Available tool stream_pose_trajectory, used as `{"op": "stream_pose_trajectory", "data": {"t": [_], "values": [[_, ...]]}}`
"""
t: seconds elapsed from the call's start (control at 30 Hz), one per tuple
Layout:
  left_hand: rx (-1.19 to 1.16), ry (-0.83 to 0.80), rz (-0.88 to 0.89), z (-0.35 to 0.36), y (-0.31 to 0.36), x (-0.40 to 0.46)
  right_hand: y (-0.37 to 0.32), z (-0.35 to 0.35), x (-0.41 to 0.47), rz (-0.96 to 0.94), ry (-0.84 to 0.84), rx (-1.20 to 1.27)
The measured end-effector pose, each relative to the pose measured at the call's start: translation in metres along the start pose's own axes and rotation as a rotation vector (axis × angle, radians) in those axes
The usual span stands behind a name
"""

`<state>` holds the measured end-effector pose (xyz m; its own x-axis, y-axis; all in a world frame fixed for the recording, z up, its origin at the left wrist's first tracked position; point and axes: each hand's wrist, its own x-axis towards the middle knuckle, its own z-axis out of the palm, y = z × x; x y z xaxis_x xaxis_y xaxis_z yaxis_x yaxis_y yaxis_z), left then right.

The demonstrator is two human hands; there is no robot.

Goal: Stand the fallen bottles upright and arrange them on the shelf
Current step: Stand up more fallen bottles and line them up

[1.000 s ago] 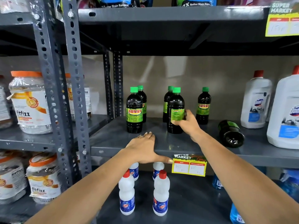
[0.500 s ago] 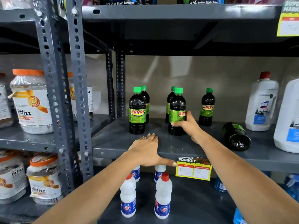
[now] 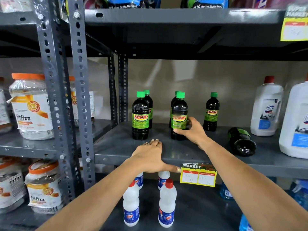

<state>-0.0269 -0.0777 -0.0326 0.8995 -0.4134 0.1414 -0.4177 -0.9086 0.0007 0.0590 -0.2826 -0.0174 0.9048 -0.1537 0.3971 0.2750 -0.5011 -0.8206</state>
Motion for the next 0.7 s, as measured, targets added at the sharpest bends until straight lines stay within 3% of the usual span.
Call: {"op": "stream_pose_trajectory", "data": {"t": [0.27,0.37,0.47,0.6,0.63,0.7], "values": [[-0.003,-0.001,0.002,0.0,0.0,-0.001,-0.002,0.003,-0.002,-0.015,0.005,-0.061],[-0.01,0.013,0.018,0.0,-0.001,-0.001,-0.009,-0.002,-0.007,0.036,-0.008,0.086],[0.015,0.057,0.133,0.004,0.005,-0.004,-0.025,-0.027,-0.012,0.012,0.167,0.221],[-0.059,0.023,0.208,0.005,0.031,-0.001,-0.039,-0.092,-0.023,-0.056,0.478,-0.206],[-0.091,-0.011,0.235,0.005,0.042,0.005,-0.038,-0.113,-0.024,-0.005,0.484,-0.364],[-0.126,-0.078,0.275,0.003,0.061,0.015,-0.034,-0.148,-0.024,0.197,0.332,-0.694]]}}
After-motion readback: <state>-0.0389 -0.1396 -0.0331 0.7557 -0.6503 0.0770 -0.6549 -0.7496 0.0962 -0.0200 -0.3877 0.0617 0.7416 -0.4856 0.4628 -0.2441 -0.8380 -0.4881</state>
